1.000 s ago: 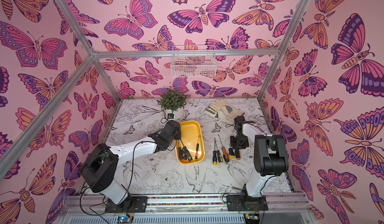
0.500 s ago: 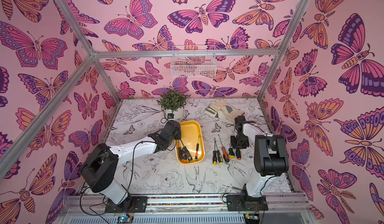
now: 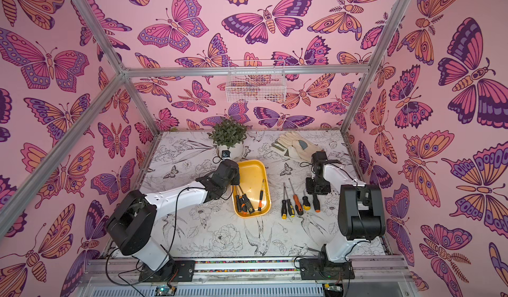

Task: Take out the screwdriver from the storage box
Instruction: Place the screwdriver at the center of the board, then pick up the screwdriver from the storage box.

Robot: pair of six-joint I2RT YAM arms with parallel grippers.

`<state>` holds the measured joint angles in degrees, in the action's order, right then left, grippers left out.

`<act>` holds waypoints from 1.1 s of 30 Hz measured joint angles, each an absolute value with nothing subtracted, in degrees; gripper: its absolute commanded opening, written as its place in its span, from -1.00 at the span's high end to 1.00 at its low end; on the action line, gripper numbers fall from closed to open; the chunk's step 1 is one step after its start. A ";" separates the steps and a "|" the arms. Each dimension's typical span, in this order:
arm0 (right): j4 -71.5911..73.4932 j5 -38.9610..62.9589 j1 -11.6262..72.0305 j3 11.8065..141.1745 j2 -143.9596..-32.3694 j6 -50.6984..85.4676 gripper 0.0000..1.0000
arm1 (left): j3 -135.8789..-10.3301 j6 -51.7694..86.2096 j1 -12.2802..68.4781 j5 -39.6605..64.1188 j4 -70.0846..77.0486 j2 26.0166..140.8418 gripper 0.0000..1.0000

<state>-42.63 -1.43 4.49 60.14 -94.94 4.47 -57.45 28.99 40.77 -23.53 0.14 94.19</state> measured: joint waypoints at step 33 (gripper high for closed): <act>-32.51 0.43 45.19 64.20 -85.52 28.69 0.09 | -57.45 28.99 40.77 -23.55 0.16 94.19 1.00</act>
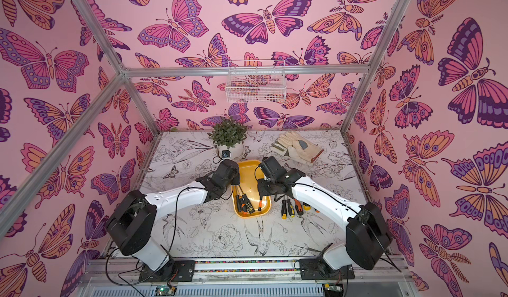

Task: Take out the screwdriver from the storage box
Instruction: Pick up the screwdriver from the storage box.

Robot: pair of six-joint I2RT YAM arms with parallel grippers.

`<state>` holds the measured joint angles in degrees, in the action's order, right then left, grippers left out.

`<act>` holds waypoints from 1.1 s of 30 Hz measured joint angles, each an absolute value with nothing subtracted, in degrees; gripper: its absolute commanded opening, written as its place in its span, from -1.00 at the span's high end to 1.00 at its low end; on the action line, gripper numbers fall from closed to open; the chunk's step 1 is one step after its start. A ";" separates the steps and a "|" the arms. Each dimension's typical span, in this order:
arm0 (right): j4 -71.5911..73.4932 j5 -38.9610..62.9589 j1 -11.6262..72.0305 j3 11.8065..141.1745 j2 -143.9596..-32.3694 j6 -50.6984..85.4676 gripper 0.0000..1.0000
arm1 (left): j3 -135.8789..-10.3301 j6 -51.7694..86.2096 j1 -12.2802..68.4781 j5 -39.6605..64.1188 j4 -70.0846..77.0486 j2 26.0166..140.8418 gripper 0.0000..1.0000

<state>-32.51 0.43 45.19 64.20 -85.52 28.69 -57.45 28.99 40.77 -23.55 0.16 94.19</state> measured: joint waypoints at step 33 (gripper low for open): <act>-29.45 -6.57 46.59 67.59 -100.07 29.80 0.22 | -57.43 29.47 40.77 -23.81 0.34 94.19 1.00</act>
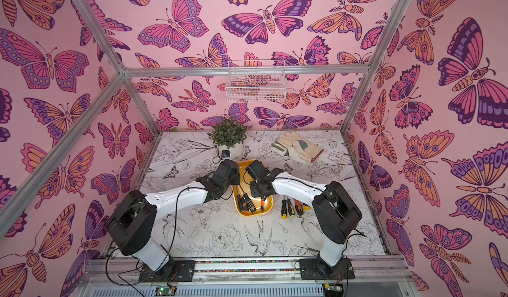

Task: Take out the screwdriver from the storage box
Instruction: Pick up the screwdriver from the storage box.

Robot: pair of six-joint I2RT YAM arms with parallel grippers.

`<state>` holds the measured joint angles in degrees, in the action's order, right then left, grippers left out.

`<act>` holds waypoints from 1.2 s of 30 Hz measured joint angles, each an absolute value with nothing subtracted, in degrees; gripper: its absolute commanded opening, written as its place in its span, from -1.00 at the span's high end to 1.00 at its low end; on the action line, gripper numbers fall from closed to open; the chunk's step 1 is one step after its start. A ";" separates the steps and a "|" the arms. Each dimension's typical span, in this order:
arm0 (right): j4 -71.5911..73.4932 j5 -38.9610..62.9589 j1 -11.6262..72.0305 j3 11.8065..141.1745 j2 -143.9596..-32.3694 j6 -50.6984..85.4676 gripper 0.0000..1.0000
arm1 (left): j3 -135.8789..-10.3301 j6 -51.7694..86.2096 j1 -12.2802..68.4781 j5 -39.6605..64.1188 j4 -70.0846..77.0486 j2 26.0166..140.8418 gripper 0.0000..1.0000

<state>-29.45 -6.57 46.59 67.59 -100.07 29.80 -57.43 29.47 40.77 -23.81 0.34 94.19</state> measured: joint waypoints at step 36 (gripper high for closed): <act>-29.50 -5.69 46.11 64.90 -101.75 29.98 0.38 | -57.06 30.94 40.82 -24.43 1.26 94.19 1.00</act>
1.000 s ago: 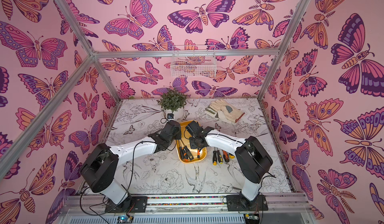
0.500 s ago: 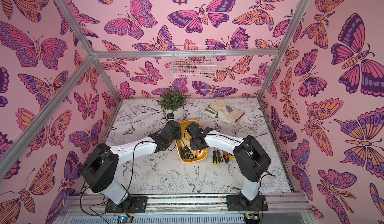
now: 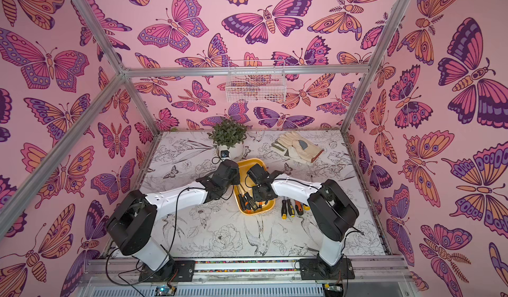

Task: Take out the screwdriver from the storage box
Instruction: Pick up the screwdriver from the storage box.

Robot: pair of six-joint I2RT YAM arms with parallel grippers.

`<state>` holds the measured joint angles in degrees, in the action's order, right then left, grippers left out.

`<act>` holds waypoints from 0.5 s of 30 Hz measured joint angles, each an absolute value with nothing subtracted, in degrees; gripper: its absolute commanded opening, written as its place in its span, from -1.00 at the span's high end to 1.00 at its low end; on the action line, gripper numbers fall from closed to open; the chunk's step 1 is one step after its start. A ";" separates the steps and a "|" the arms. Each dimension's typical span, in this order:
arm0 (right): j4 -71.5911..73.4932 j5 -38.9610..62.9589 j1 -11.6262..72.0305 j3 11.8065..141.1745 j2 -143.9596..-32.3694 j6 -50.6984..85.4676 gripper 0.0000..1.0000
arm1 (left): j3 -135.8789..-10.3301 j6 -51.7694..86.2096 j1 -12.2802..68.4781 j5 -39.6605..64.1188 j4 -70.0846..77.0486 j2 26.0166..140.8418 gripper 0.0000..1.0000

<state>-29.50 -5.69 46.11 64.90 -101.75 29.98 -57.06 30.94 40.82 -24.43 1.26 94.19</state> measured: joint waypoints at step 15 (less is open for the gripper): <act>-28.10 -5.69 45.50 64.97 -102.10 29.52 0.55 | -57.06 30.94 40.60 -25.08 1.32 94.19 1.00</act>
